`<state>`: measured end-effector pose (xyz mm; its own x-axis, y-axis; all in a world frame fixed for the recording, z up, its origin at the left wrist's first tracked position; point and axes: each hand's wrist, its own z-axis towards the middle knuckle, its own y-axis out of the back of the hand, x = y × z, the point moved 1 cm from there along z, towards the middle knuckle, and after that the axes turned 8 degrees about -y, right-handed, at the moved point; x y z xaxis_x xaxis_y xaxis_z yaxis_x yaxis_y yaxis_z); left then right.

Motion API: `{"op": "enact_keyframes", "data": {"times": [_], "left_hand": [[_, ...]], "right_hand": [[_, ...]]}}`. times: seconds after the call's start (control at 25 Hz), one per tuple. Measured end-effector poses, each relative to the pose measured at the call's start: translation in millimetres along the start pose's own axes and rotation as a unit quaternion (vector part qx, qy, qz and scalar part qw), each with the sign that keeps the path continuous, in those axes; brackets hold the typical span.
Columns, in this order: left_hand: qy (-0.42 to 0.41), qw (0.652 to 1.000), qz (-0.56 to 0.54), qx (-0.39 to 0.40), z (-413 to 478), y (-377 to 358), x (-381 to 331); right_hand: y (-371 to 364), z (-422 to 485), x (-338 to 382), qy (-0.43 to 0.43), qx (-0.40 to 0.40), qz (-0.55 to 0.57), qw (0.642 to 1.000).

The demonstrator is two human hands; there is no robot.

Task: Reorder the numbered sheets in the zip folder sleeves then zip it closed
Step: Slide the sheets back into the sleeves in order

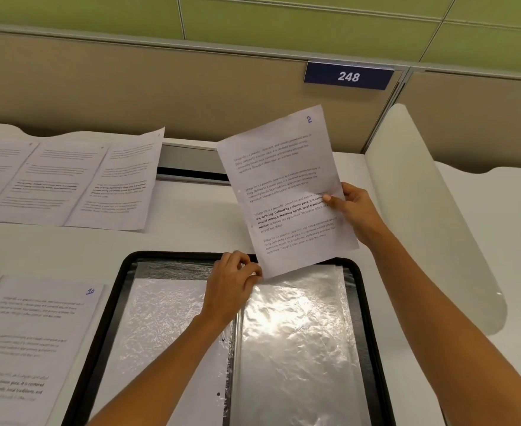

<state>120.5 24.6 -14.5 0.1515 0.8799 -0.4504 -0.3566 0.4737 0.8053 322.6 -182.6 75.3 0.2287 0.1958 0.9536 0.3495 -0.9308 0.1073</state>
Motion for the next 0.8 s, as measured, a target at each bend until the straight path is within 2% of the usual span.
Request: {"op": "enact_keyframes", "data": {"times": [0.24,0.4,0.6,0.8], "left_hand": [[-0.004,1.000,-0.004,-0.007,0.4,-1.3,2.1],[-0.007,1.000,-0.003,-0.011,0.0,-3.9,3.8],[-0.010,1.000,0.005,-0.014,3.3,-6.5,3.6],[-0.029,1.000,0.009,0.005,7.3,-11.0,-3.2]], "right_hand": [[-3.1,9.3,-2.8,0.027,-0.036,-0.031,0.999],[-3.9,12.2,-0.2,0.031,-0.028,-0.036,0.998],[-18.8,7.8,-10.8,0.006,0.009,-0.038,0.999],[-38.3,4.6,-30.8,-0.043,0.014,-0.005,0.999]]}}
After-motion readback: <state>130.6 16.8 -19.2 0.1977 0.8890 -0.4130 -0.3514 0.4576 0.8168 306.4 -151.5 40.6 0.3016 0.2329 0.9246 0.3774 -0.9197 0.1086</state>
